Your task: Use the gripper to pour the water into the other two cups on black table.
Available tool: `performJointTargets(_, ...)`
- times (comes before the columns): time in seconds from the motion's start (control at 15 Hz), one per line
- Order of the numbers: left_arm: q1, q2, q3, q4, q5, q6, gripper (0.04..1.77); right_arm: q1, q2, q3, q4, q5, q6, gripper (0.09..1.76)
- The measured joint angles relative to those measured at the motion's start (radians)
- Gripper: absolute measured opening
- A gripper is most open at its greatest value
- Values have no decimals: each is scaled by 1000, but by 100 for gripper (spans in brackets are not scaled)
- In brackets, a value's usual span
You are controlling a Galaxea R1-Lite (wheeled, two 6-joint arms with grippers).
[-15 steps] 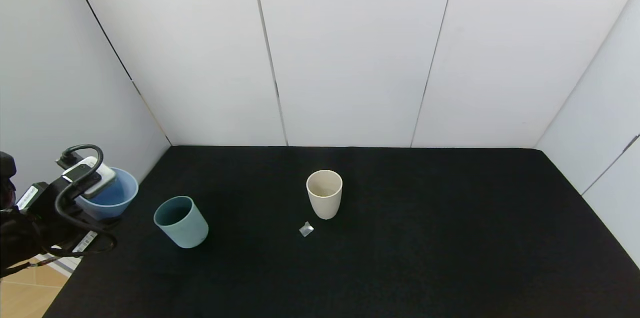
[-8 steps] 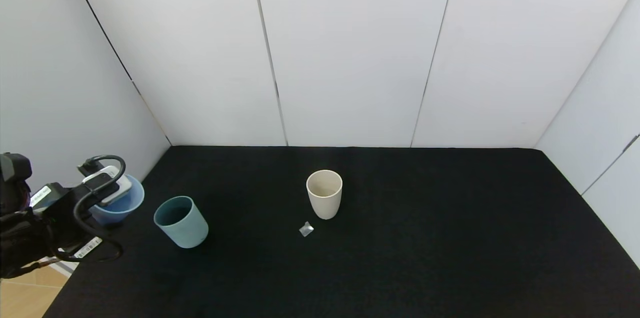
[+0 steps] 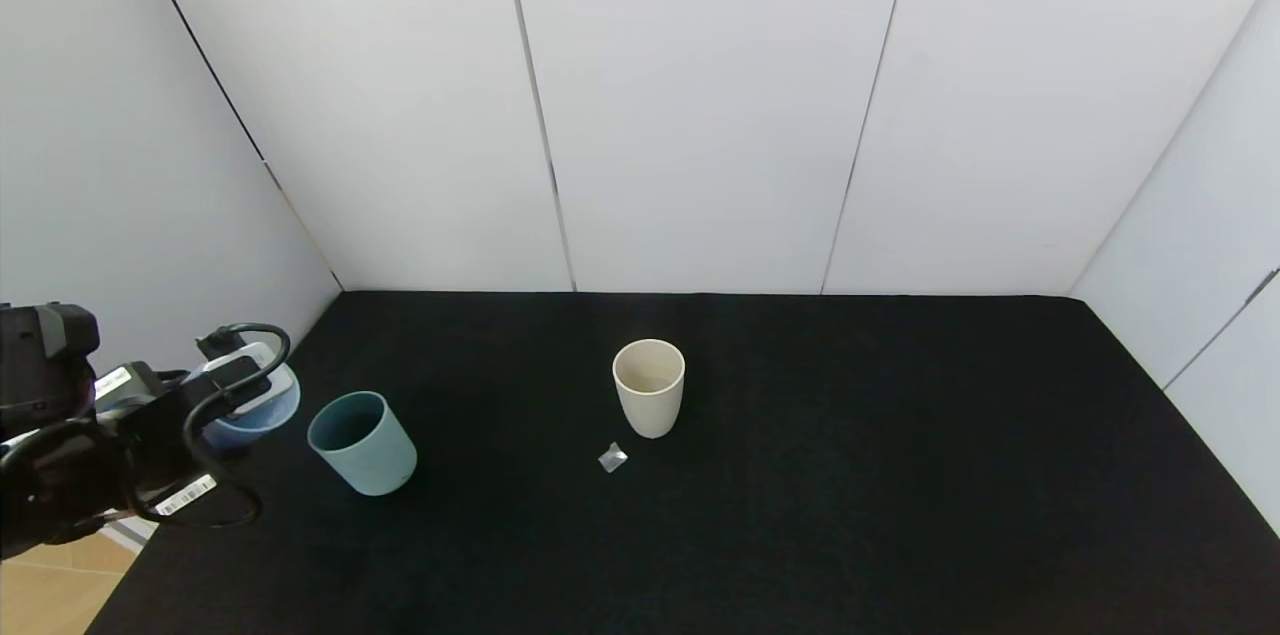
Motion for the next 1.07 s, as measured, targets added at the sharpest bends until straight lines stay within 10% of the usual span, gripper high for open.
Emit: performJointTargets(1.07, -88, 60, -61, -1, 148, 196, 118, 0, 0, 0, 0, 0, 0, 171)
